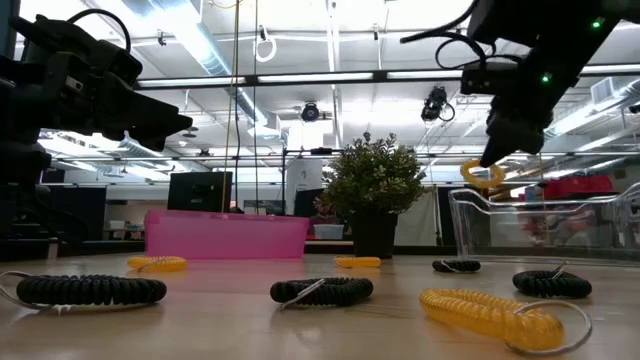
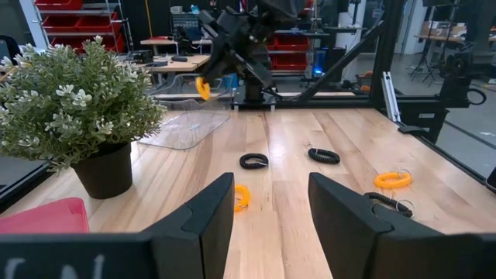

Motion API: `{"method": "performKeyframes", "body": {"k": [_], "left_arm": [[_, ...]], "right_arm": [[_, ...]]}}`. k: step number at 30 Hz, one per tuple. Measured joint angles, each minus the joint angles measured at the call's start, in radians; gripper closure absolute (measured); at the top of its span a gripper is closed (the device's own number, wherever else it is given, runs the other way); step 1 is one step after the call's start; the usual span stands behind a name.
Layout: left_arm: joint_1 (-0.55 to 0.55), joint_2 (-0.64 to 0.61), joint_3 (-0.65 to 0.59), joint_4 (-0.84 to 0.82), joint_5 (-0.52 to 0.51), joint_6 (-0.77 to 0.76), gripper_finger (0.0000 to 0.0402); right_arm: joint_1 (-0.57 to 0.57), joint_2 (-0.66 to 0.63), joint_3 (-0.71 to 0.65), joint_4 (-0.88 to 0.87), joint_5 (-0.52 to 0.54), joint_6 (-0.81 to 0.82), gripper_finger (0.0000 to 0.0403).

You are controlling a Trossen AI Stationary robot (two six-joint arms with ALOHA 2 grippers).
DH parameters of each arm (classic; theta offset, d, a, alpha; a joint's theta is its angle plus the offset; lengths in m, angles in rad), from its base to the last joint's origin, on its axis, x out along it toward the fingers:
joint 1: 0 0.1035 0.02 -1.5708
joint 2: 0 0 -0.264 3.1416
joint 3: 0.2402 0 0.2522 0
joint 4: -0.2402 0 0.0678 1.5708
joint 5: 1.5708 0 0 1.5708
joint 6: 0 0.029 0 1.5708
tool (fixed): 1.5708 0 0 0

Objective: Sort spring keychains
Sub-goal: Put the top right orange spring keychain into the transparent bin

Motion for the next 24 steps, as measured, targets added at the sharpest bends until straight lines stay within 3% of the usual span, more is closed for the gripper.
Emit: {"method": "performKeyframes", "body": {"k": [7,16,24], "left_arm": [[0.0,0.0,0.0,0.0,0.0,0.0,0.023],[0.0,0.0,0.0,0.0,0.0,0.0,0.023],[0.0,0.0,0.0,0.0,0.0,0.0,0.023]], "right_arm": [[0.001,0.0,0.0,-0.216,0.122,0.233,0.0396],[0.001,-0.001,0.0,-0.53,0.104,0.631,0.0396],[0.001,-0.001,0.0,-0.564,0.082,0.689,0.0396]]}}
